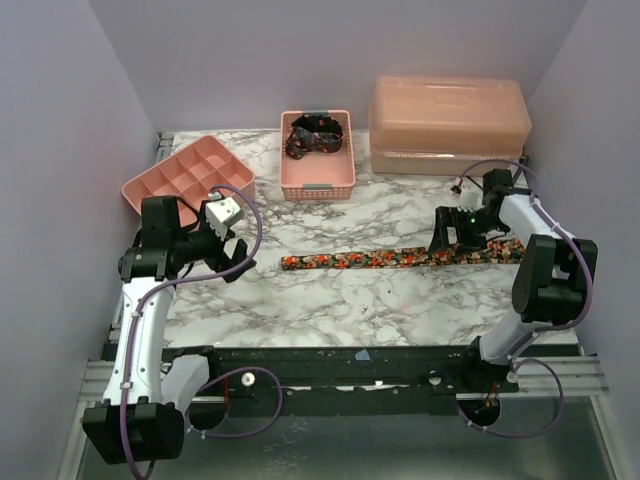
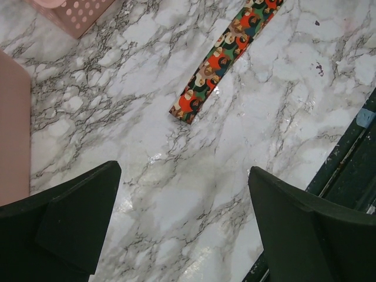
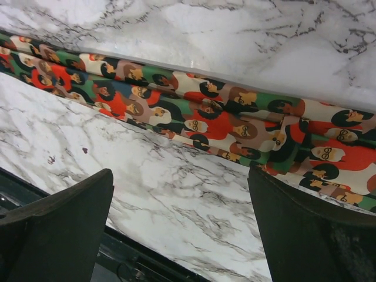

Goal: Roll the ties
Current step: Move the tie from the corner of the board.

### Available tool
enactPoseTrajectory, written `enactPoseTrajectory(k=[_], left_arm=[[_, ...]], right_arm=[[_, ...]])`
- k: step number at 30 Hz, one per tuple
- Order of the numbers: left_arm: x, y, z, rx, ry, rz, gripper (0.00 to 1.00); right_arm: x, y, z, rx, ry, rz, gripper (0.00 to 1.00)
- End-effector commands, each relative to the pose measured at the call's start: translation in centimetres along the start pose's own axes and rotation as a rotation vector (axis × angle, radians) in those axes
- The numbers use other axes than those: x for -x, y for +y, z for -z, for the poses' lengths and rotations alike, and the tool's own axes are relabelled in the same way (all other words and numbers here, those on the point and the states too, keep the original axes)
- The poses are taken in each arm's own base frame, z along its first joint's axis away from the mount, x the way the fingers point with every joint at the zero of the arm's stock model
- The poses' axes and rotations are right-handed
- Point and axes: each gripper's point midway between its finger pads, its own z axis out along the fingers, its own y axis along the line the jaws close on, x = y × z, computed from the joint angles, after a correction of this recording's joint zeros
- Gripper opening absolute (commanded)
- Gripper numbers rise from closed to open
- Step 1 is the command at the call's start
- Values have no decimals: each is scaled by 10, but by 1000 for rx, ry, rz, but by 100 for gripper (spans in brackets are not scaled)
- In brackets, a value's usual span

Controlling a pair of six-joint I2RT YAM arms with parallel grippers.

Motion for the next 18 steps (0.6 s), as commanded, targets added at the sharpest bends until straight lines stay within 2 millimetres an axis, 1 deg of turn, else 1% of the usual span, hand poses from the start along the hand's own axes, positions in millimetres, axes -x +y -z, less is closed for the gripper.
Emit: enactPoseTrajectory(k=[1, 3, 6, 9, 12, 14, 16, 17, 18], left_arm=[[-2, -5, 2, 26, 1, -3, 98], [-6, -6, 0, 25, 19, -9, 98], [-10, -7, -5, 16, 29, 17, 98], [-11, -3, -10, 39, 29, 54, 98], [-8, 5, -12, 81, 7, 49, 98], [-7, 7, -11, 97, -1, 45, 98], [-6, 12, -10, 127, -1, 33, 98], [-4, 9, -12, 117, 3, 0, 98], [-2, 13, -11, 132, 6, -25, 98]], right_arm=[[18, 16, 19, 32, -36, -32, 98], [19, 18, 19, 39, -31, -48, 98], [14, 19, 15, 56, -3, -68, 98], [10, 11, 8, 32, 12, -70, 98], [9, -2, -4, -8, 29, -79, 98], [5, -15, -11, -48, 43, -97, 98], [-4, -27, -15, -61, 65, -125, 97], [-9, -34, -16, -68, 81, -137, 97], [-15, -38, -16, -80, 95, -139, 97]])
